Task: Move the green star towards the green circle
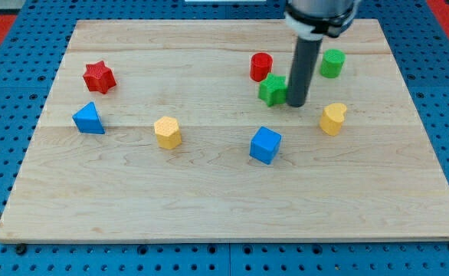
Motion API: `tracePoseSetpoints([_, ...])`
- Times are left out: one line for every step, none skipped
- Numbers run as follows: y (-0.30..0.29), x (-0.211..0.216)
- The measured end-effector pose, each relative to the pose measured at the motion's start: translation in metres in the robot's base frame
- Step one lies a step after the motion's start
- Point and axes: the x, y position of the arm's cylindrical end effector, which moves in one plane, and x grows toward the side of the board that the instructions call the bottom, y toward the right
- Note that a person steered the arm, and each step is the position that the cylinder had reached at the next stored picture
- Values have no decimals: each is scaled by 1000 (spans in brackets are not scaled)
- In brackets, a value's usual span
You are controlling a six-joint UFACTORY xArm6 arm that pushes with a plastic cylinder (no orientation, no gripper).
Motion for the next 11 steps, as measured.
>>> tracePoseSetpoints([-13,13])
tracePoseSetpoints([-22,22])
tracePoseSetpoints([-51,27])
tracePoseSetpoints([-66,12])
tracePoseSetpoints([-66,-10])
tracePoseSetpoints([-44,-10])
tracePoseSetpoints([7,-19])
tracePoseSetpoints([52,-38])
tracePoseSetpoints([67,-47])
tracePoseSetpoints([57,-44])
tracePoseSetpoints([24,2])
